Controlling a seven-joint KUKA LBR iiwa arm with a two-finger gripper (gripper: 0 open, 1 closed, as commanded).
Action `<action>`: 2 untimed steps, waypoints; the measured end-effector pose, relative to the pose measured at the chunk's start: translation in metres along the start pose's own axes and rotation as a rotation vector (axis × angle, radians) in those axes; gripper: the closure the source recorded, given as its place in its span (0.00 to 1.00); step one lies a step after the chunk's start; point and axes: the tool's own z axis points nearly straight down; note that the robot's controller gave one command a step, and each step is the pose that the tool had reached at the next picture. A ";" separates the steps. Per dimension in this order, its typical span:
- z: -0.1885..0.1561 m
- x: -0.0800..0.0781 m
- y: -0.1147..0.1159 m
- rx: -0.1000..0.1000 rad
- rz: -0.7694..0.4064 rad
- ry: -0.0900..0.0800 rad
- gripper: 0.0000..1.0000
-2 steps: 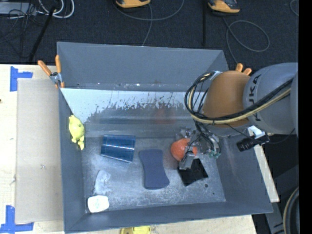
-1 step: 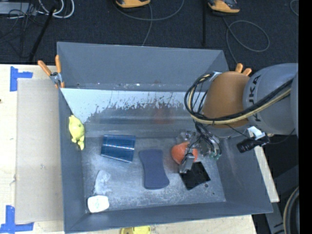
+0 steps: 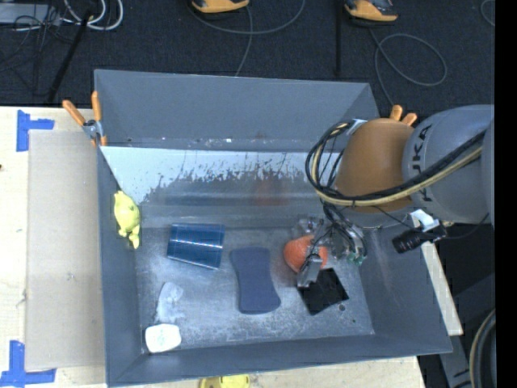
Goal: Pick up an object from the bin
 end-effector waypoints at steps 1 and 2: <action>0.000 0.000 0.000 0.000 0.000 0.000 1.00; 0.019 -0.008 0.050 0.008 -0.259 -0.004 1.00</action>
Offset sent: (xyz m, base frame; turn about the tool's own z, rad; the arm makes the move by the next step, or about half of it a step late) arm 0.0086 0.0514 -0.0260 -0.2606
